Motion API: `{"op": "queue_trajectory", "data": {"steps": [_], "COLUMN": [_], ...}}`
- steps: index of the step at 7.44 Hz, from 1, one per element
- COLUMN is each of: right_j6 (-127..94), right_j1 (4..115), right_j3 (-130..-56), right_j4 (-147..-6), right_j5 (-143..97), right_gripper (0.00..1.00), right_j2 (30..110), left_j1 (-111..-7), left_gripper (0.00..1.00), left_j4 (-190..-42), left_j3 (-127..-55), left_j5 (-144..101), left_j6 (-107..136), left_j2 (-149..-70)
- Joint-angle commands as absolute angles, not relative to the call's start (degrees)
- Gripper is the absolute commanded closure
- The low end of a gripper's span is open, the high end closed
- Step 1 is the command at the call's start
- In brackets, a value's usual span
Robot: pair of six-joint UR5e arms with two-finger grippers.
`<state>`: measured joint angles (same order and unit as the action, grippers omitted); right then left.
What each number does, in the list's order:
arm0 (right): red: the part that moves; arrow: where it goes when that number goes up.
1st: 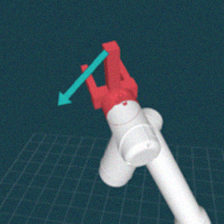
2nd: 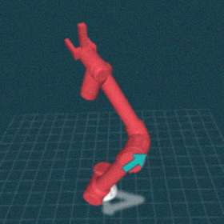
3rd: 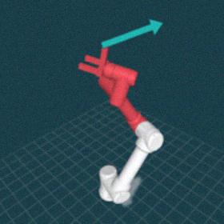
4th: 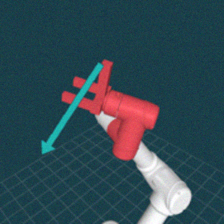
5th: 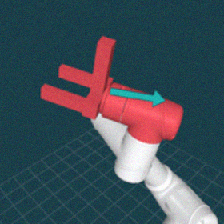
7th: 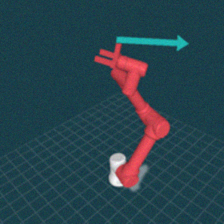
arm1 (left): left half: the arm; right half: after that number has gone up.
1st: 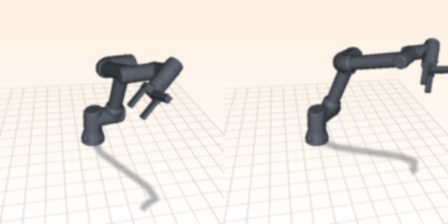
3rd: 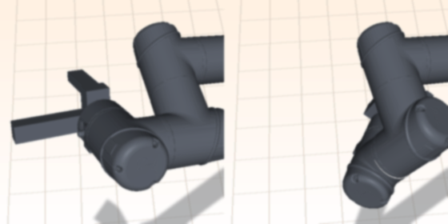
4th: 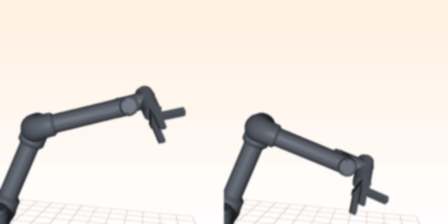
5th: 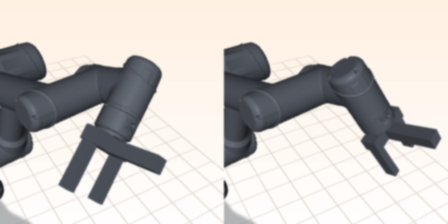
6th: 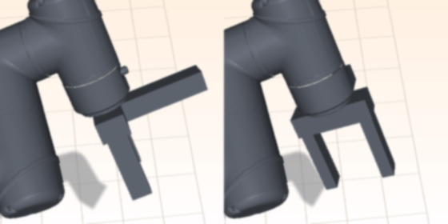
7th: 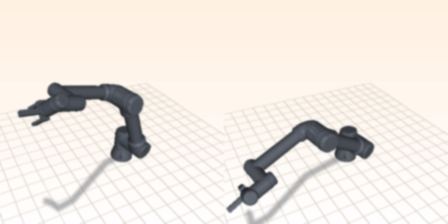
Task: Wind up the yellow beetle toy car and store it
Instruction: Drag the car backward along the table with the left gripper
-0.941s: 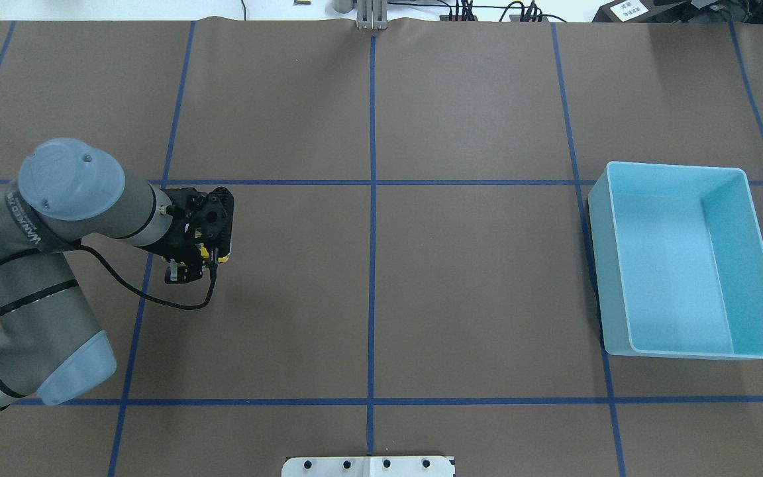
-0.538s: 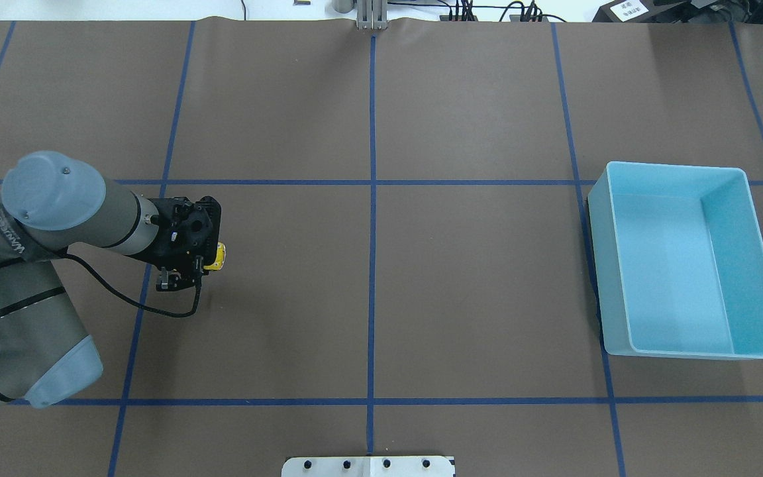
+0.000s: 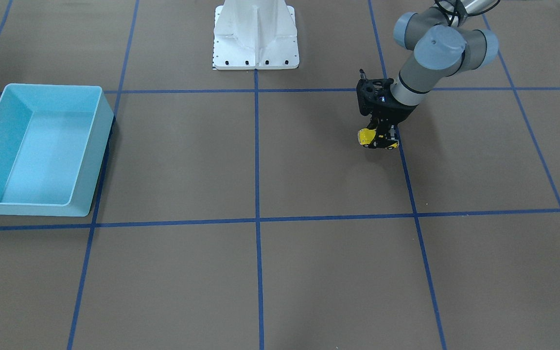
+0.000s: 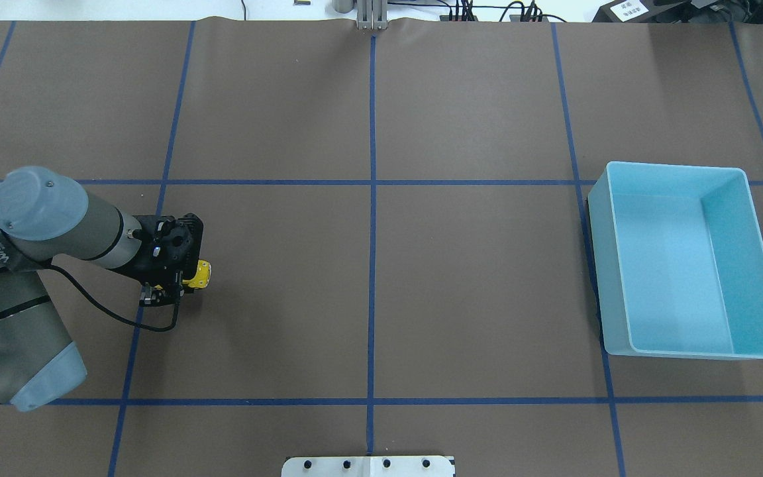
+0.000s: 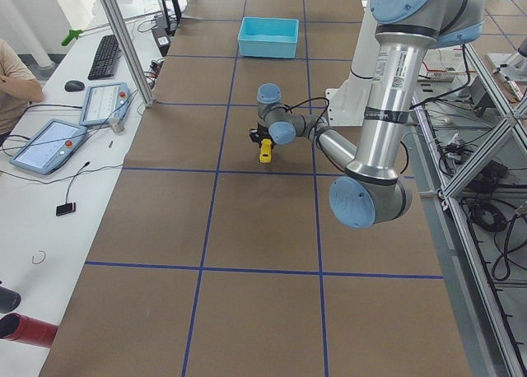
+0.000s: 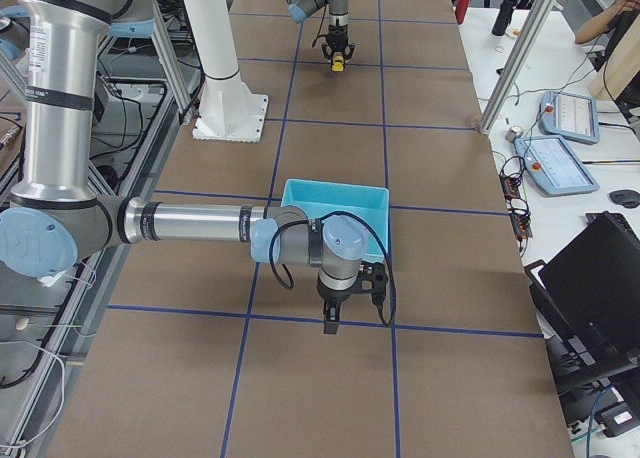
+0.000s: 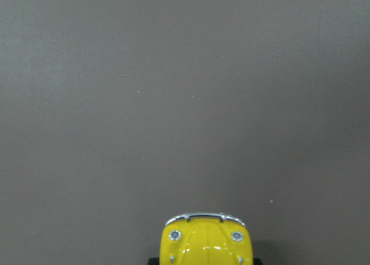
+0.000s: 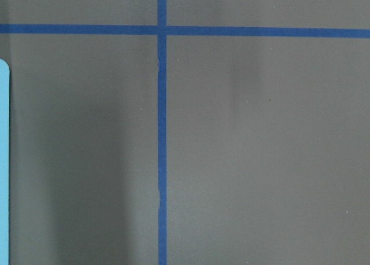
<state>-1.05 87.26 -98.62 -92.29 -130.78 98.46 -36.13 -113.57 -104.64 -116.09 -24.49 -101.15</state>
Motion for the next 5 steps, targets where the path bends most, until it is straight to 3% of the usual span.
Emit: {"op": "queue_trajectory", "data": {"steps": [1,5], "right_j6": [-1.05,-1.05], "right_j1": [87.62,88.5], "right_j3": [-98.53,-98.7], "right_j4": [-92.29,-92.29], "right_j5": [-130.78,-130.78], "right_gripper": [0.0,0.0], "right_j2": [98.53,98.87], "left_j1": [-36.12,-35.95], "left_gripper": [0.97,0.97], "left_j4": [-113.64,-116.44], "left_j3": [-104.33,-101.96], "left_j5": [-116.28,-116.37], "left_j6": [-24.79,-24.96], "left_j2": [-100.37,-100.37]}}
